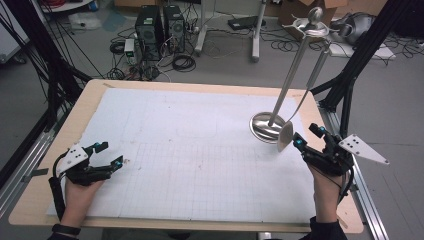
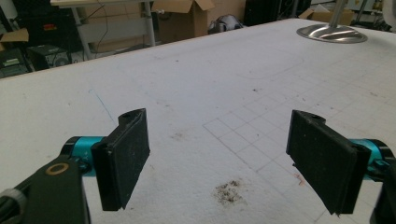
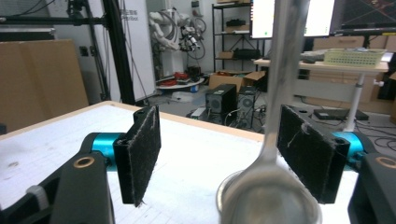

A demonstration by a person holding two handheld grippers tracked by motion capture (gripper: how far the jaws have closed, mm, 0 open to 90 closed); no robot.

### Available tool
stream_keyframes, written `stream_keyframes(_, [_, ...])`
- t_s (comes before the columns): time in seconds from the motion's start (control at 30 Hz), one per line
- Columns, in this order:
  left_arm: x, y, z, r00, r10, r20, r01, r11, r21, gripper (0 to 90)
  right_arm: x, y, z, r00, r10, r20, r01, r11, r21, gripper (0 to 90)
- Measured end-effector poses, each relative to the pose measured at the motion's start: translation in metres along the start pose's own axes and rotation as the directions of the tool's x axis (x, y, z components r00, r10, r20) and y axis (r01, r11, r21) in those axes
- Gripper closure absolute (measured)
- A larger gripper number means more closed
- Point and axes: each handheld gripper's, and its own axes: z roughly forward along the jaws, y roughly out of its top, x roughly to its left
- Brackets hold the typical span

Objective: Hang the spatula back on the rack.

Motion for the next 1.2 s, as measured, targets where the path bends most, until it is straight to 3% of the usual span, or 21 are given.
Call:
stream_keyframes(0.6, [0.000,0.000,0.001,1.0000,-0.004,-0.001,0.004,1.0000,0.002,21.4,0.021,-0.049,0.020,0.9971,-0.004,-0.077,0.012,0.994,0.112,27.2])
stream_keyframes(1.03, [0.000,0.001,0.002,1.0000,0.000,0.002,0.000,0.9999,0.015,21.1,0.032,-0.082,0.037,0.9930,0.002,-0.118,0.023,0.977,0.211,26.4])
stream_keyframes(1.2, [0.000,0.000,0.002,1.0000,-0.001,0.002,0.001,0.9999,0.015,21.0,0.033,-0.094,0.042,0.9935,0.010,-0.114,0.018,0.969,0.246,26.3])
